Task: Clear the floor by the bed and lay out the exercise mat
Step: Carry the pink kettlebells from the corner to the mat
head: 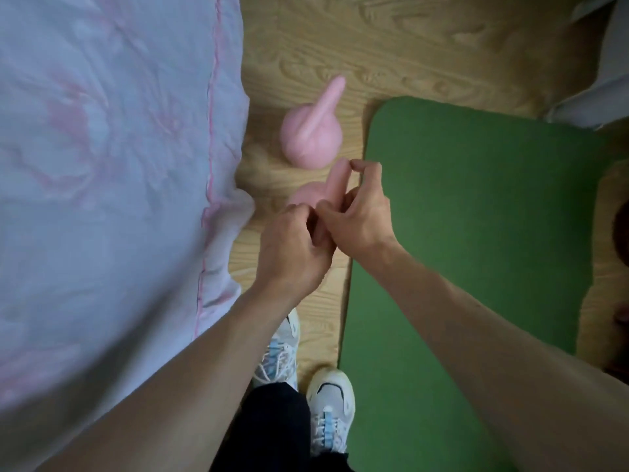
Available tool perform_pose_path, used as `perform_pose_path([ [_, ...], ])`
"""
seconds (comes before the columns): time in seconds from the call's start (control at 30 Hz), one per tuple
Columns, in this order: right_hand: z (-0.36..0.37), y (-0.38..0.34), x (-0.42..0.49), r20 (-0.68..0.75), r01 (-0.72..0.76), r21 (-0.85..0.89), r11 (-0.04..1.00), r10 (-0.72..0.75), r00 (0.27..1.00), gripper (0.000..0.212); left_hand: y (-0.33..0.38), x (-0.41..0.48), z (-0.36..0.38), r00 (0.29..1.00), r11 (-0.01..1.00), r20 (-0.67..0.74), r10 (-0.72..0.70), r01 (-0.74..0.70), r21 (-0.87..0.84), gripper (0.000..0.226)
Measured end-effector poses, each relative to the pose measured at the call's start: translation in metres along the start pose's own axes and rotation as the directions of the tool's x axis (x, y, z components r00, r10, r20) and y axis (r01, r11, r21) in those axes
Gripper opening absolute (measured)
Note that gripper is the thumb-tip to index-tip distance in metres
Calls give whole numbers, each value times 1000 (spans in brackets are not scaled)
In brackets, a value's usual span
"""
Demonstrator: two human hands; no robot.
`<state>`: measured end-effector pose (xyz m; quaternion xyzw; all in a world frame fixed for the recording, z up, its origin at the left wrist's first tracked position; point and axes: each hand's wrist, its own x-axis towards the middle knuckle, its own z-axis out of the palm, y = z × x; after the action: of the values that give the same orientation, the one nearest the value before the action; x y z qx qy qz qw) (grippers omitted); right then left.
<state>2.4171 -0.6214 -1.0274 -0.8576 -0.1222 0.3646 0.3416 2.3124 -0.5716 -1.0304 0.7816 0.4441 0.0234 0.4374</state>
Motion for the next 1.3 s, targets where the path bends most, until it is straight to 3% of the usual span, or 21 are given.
perform_pose_path([
  [0.37, 27, 30, 53, 44, -95, -19, 995, 96, 994, 69, -49, 40, 51, 999, 1000, 37, -22, 22, 14, 33],
  [0.6, 19, 15, 55, 134, -209, -66, 976, 216, 967, 74, -41, 35, 45, 998, 998, 43, -51, 50, 25, 16],
  [0.87, -5, -3, 35, 259, -282, -207, 937, 330, 908, 68, -22, 35, 14, 924, 947, 214, -316, 322, 9, 23],
  [0.93, -22, -17, 26, 247, -242, -204, 949, 289, 925, 67, -10, 33, -2, 901, 914, 199, -385, 402, -53, 22],
  [1.03, -59, -53, 7, 191, -172, -103, 980, 189, 963, 61, 28, 28, -34, 895, 845, 182, -407, 445, -297, 25],
  [1.17, -118, -118, -35, 155, -68, 43, 997, 61, 986, 57, 111, 18, -92, 950, 812, 117, -289, 308, -496, 24],
  [1.3, -181, -189, -100, 126, 6, 221, 975, -34, 991, 62, 211, -4, -169, 976, 777, 52, -210, 198, -597, 42],
])
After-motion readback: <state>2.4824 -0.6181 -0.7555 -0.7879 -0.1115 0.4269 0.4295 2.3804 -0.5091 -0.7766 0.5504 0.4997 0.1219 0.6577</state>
